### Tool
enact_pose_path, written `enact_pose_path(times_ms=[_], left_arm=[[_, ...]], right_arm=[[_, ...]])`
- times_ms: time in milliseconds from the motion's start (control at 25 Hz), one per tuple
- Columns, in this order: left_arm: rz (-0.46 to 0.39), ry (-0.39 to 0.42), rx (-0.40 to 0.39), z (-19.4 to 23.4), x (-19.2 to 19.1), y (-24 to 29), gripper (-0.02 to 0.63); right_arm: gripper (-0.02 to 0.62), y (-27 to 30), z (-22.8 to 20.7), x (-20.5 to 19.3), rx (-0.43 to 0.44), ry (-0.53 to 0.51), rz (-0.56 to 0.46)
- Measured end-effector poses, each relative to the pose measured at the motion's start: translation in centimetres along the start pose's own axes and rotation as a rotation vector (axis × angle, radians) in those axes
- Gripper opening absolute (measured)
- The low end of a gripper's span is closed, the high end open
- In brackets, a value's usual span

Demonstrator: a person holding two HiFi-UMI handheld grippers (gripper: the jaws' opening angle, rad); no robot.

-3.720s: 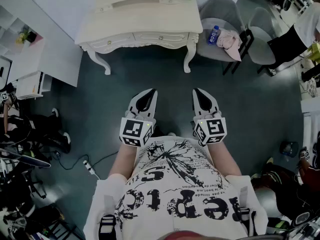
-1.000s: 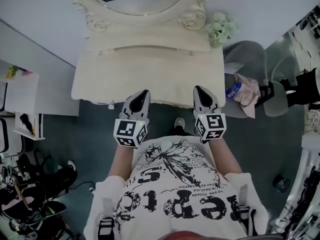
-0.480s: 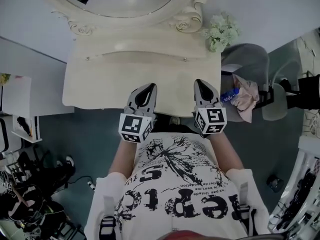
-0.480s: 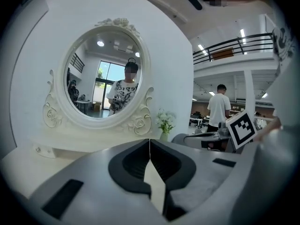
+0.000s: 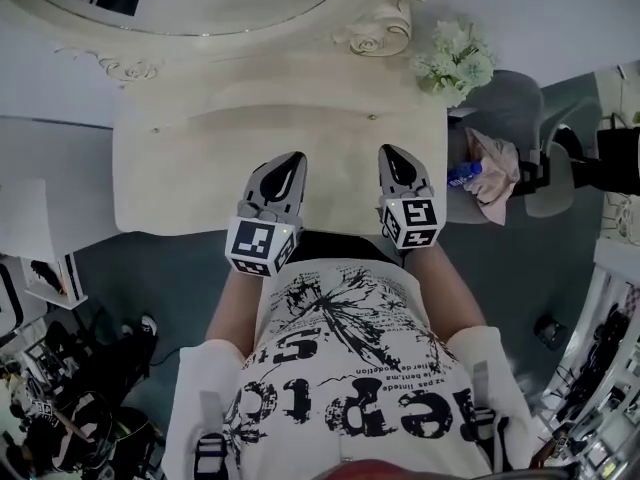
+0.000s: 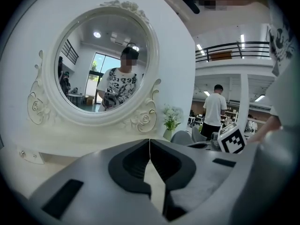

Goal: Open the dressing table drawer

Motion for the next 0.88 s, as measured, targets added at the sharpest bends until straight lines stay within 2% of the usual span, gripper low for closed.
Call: enact_pose_path(times_ms=[160,200,240,280,600,880], left_arm=[[0.022,-0.008,-0.007,1.5,-0.4,1.3,0.020],[0.029,-0.009,-0.011,1.7,-0.6,1.7,0.020],[0.038,-0.010,-0.015,1.9,-0.9,2.0,0.020],[0.046,-0.009,-0.019,2.1,-1.2,2.3,0.020],[0.104,-0.001,-0.021,3.3,-2.9,3.5,0.020],[0.117,-0.011,-0.012,3.4,-3.1,4.0,0.020]], right_arm=[[0.024,3.4,-1.6,-2.5,-0.039,-0.003,0.074],[0.050,4.2,-2.0,-2.9,-0.049,0.000,0.085],[0.118,5.0,-2.5,-3.2,-0.055,0.005,0.096],[0.144,5.7,-2.9,-3.4,-0.061,0.010,0.110],[0.156,9.5,-5.1,-3.6,-0.116,0.018,0.164],[0.148,10.7,-5.7,-3.8,-0.152,0.043,0.198]])
Point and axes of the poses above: the fingertips, and each gripper's own axes: y forward along the fingers, z to its left, x out of its top, the point moved 10 cm from there along -y, backward along the fingers, and after that the axes turned 15 degrees about x, right-handed, at the moved point
